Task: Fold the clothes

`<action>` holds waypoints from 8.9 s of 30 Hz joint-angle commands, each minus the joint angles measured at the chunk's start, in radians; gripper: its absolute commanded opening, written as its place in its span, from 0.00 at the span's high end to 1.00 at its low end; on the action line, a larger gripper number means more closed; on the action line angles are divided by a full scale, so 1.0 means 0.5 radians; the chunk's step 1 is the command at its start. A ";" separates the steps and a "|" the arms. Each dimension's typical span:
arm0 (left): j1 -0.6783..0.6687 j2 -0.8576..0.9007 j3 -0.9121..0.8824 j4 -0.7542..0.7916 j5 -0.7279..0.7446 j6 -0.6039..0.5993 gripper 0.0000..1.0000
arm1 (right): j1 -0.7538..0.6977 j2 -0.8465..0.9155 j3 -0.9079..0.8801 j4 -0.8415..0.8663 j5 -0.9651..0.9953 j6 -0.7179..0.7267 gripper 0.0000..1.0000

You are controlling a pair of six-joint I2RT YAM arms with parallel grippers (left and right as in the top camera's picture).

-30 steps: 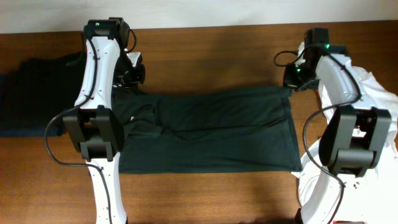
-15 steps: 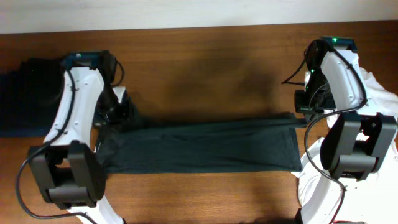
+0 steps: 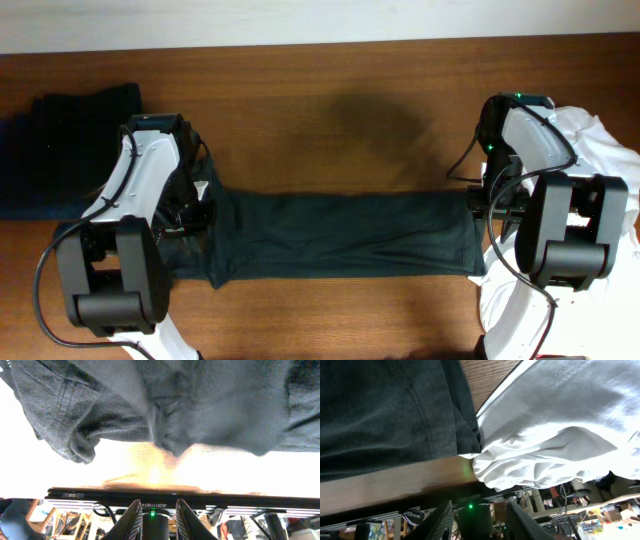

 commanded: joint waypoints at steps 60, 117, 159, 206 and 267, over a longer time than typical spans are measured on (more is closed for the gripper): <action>0.329 -0.405 0.021 0.660 0.031 -0.431 0.56 | -0.308 -0.020 -0.014 0.367 -0.099 -0.105 0.43; 0.358 -0.961 -0.714 1.108 -0.004 -0.469 0.23 | -0.381 -0.017 -0.192 0.734 -0.353 -0.342 0.96; 0.358 -0.950 -0.714 1.093 0.018 -0.468 0.17 | 1.331 0.195 0.179 1.040 -0.289 0.281 0.53; 0.347 -0.053 0.542 0.146 0.231 0.082 0.99 | 0.241 0.130 0.477 0.181 -0.065 0.075 0.25; -0.115 0.004 -0.589 1.523 0.638 -0.129 0.41 | 1.624 -0.166 -0.206 1.415 -0.818 1.266 0.96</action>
